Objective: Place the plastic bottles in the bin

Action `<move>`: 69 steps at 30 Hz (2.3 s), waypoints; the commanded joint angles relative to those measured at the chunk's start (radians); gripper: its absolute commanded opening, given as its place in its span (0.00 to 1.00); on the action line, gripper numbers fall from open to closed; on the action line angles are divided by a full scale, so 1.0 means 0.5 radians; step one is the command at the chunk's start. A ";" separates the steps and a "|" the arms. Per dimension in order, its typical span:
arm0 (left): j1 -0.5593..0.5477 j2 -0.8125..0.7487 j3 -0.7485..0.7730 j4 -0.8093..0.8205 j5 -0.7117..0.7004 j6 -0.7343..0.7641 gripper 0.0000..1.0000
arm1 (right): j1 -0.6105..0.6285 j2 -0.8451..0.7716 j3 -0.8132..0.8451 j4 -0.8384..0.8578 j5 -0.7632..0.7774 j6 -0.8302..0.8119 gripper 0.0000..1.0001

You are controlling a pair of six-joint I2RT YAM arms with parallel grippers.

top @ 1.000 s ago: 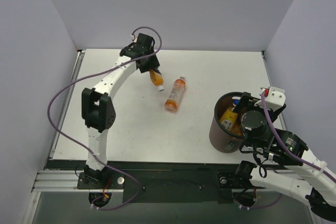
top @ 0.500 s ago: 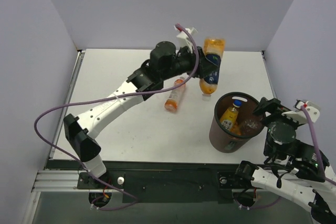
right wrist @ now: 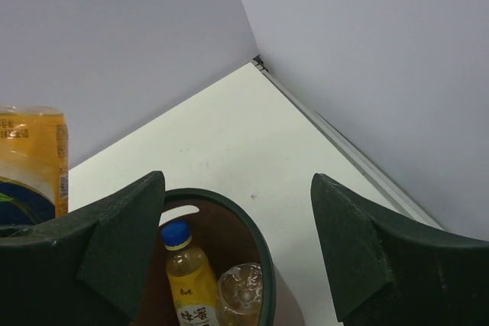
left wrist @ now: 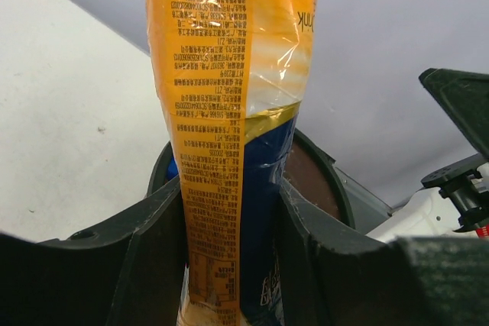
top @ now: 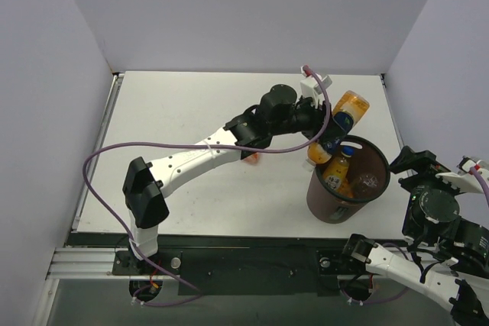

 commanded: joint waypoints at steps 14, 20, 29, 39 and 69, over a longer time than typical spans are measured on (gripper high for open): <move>-0.053 0.026 0.086 0.818 0.137 -0.367 0.33 | 0.008 0.054 0.026 -0.145 0.037 0.151 0.72; -0.087 0.140 0.117 0.738 0.158 -0.346 0.38 | 0.008 0.021 0.029 -0.206 0.049 0.179 0.71; -0.087 0.106 -0.061 0.671 -0.001 -0.267 0.93 | 0.008 0.027 0.035 -0.206 0.040 0.176 0.71; -0.007 -0.130 0.037 0.163 -0.236 -0.126 0.96 | 0.005 0.091 0.094 -0.209 -0.006 0.182 0.71; 0.569 0.738 0.298 -1.287 -0.876 0.280 0.97 | 0.008 0.327 0.088 -0.059 -0.172 0.121 0.71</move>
